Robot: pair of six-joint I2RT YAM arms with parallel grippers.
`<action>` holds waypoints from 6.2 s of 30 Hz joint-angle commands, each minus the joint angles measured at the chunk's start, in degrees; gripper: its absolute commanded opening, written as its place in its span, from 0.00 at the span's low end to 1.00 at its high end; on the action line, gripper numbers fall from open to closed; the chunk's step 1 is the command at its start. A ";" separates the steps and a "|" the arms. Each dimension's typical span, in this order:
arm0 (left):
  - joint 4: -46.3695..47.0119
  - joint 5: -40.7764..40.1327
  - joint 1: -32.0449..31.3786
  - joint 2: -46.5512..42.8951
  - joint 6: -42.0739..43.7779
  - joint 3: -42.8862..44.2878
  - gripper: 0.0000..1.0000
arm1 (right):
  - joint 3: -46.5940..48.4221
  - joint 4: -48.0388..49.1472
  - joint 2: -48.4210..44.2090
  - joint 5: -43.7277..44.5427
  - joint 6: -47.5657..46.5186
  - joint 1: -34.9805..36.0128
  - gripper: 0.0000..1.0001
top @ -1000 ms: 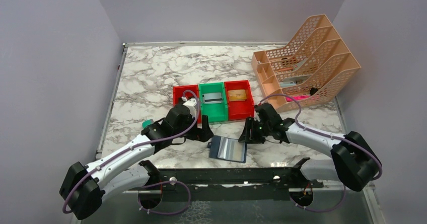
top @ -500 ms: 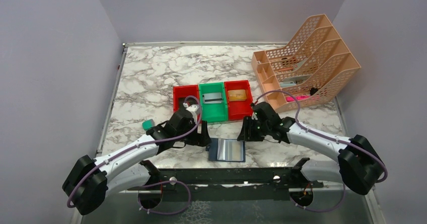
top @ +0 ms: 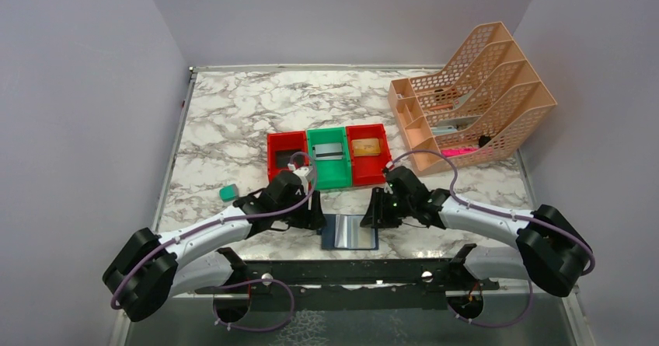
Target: Take the credit cards out of the card holder
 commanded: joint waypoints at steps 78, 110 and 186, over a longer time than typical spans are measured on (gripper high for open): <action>7.33 4.63 -1.30 2.82 -2.59 -1.22 0.00 | 4.32 2.26 5.23 -3.10 -3.00 0.95 0.28; -1.40 -4.16 -1.62 -4.52 -5.87 -3.17 0.67 | 6.03 -1.75 4.57 1.05 -5.12 1.24 0.37; 11.98 0.20 -2.15 4.03 -7.69 -6.14 0.00 | 6.14 5.31 5.53 -10.49 -4.86 1.65 0.40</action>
